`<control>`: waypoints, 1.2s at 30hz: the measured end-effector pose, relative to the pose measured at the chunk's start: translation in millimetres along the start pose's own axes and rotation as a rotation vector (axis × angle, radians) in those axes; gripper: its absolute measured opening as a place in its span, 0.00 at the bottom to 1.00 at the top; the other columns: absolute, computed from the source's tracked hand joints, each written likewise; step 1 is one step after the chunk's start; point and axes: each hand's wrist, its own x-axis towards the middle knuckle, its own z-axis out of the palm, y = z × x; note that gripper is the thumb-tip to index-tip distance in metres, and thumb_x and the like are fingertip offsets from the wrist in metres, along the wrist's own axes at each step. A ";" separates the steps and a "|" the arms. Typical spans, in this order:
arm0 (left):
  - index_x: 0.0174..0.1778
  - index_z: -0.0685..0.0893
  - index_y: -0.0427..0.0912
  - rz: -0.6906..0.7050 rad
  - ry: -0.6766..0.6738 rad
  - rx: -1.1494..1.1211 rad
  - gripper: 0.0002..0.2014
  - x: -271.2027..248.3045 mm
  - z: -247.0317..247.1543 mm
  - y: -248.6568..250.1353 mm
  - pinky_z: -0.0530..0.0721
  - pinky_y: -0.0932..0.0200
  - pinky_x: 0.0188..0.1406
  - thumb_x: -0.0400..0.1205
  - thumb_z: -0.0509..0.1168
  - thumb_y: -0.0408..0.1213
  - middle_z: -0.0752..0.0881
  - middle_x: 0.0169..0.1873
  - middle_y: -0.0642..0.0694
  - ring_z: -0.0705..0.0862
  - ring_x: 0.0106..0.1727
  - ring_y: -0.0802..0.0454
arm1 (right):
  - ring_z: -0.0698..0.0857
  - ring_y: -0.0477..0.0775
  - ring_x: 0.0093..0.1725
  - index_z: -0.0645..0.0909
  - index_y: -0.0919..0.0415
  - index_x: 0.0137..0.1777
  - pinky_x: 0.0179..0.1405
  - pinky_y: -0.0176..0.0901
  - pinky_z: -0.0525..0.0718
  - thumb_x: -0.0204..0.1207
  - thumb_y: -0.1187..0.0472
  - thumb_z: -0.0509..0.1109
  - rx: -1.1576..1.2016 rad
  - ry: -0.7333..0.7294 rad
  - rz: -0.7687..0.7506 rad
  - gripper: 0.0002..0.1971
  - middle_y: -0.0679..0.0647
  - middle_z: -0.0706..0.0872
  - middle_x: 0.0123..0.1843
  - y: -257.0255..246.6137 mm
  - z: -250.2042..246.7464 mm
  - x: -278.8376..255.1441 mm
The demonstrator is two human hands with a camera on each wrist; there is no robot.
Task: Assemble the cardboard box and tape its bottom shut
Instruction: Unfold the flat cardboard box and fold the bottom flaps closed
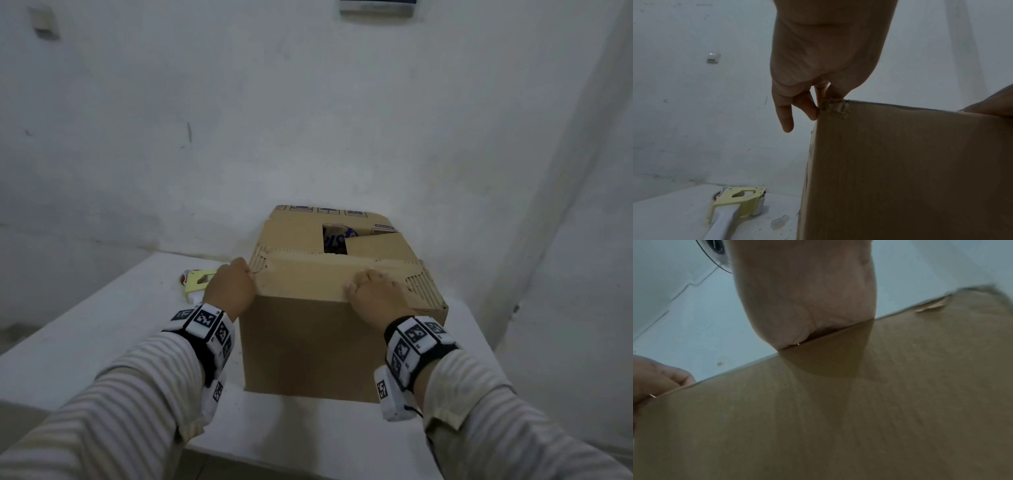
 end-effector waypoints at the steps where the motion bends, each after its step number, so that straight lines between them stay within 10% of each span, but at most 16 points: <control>1: 0.60 0.75 0.34 -0.036 -0.011 -0.003 0.12 -0.2 -1.7 3.1 0.70 0.51 0.47 0.84 0.53 0.34 0.79 0.60 0.30 0.79 0.61 0.33 | 0.65 0.65 0.78 0.67 0.62 0.76 0.78 0.62 0.62 0.84 0.49 0.46 0.010 -0.029 0.003 0.26 0.61 0.67 0.79 -3.8 -1.3 1.7; 5: 0.51 0.78 0.30 -0.122 -0.032 -0.077 0.10 16.5 -11.9 11.7 0.79 0.42 0.60 0.79 0.54 0.31 0.76 0.64 0.26 0.80 0.61 0.28 | 0.80 0.59 0.52 0.80 0.64 0.54 0.55 0.48 0.79 0.82 0.57 0.54 -0.009 -0.190 -0.015 0.15 0.58 0.81 0.50 -29.0 -20.6 18.9; 9: 0.54 0.82 0.34 -0.020 -0.054 -0.175 0.14 51.4 -27.7 18.9 0.81 0.51 0.45 0.77 0.56 0.33 0.82 0.56 0.33 0.83 0.52 0.35 | 0.68 0.51 0.28 0.69 0.58 0.30 0.29 0.40 0.68 0.82 0.56 0.57 -0.073 -0.224 -0.082 0.17 0.52 0.68 0.30 -69.0 -55.7 39.4; 16: 0.28 0.69 0.43 0.110 -0.185 -0.272 0.12 134.6 -34.3 20.2 0.65 0.58 0.31 0.78 0.60 0.31 0.69 0.26 0.45 0.67 0.28 0.47 | 0.83 0.50 0.36 0.83 0.60 0.59 0.35 0.37 0.81 0.79 0.58 0.67 -0.027 -0.302 -0.140 0.11 0.49 0.82 0.37 -119.7 -97.1 86.8; 22: 0.31 0.64 0.49 0.008 -0.364 -0.402 0.15 211.2 1.9 7.1 0.60 0.60 0.29 0.83 0.59 0.37 0.63 0.31 0.52 0.62 0.30 0.56 | 0.86 0.59 0.63 0.79 0.68 0.69 0.57 0.49 0.85 0.81 0.61 0.66 -0.267 -0.569 -0.029 0.19 0.63 0.86 0.65 -133.6 -94.1 123.6; 24: 0.48 0.75 0.40 -0.026 -0.449 -0.429 0.06 228.1 15.7 6.3 0.69 0.57 0.35 0.84 0.58 0.39 0.75 0.43 0.47 0.73 0.39 0.52 | 0.88 0.57 0.59 0.78 0.65 0.70 0.56 0.46 0.84 0.81 0.61 0.66 -0.249 -0.610 -0.013 0.19 0.60 0.86 0.63 -131.5 -92.2 131.4; 27: 0.72 0.71 0.34 -0.037 -0.542 -0.536 0.22 247.4 34.7 9.4 0.75 0.52 0.52 0.84 0.60 0.40 0.76 0.67 0.40 0.78 0.60 0.41 | 0.83 0.50 0.38 0.75 0.60 0.70 0.53 0.47 0.85 0.81 0.60 0.68 -0.111 -0.631 0.057 0.19 0.52 0.83 0.45 -124.0 -88.6 141.3; 36: 0.64 0.82 0.33 -0.107 -0.394 -1.148 0.16 275.4 53.7 8.3 0.81 0.54 0.46 0.83 0.62 0.37 0.85 0.62 0.34 0.83 0.49 0.44 | 0.84 0.57 0.49 0.74 0.58 0.70 0.57 0.56 0.88 0.77 0.60 0.72 0.079 -0.625 0.169 0.22 0.56 0.81 0.53 -110.7 -73.6 154.8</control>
